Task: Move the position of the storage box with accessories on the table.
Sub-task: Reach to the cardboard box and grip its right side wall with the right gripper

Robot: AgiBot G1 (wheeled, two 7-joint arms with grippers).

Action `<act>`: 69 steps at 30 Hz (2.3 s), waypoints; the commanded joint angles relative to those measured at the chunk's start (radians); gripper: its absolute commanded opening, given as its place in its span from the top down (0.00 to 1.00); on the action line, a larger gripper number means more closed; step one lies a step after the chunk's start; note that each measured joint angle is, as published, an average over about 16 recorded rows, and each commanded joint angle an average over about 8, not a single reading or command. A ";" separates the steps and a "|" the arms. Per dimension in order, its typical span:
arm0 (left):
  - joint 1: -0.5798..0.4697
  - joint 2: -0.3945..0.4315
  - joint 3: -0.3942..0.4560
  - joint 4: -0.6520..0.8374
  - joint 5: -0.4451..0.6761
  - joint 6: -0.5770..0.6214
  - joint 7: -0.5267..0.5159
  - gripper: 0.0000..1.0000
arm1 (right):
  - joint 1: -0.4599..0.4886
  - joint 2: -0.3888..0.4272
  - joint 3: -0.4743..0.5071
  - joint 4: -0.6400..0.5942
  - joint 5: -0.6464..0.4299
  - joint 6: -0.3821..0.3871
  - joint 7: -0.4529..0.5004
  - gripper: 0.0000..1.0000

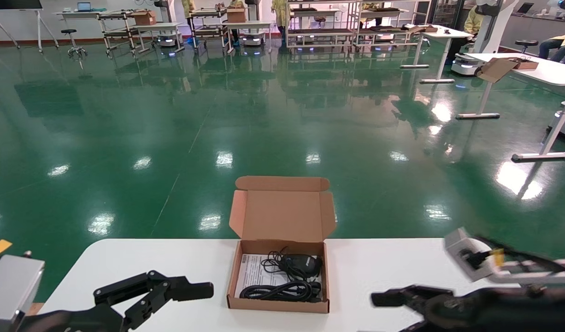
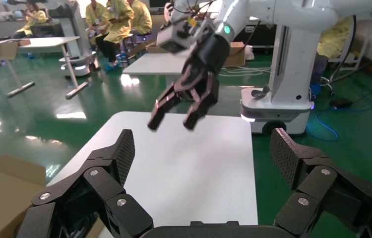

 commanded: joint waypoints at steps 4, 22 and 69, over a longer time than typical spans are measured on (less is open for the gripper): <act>0.000 0.000 0.000 0.000 0.000 0.000 0.000 0.00 | 0.046 0.005 -0.026 -0.037 -0.022 0.022 0.003 0.00; 0.000 0.000 0.000 0.000 0.000 0.000 0.000 0.00 | 0.198 -0.297 -0.118 -0.400 -0.236 0.385 0.240 0.00; 0.000 0.000 0.000 0.000 0.000 0.000 0.000 0.00 | 0.018 -0.600 -0.092 -0.645 -0.198 0.849 0.110 0.00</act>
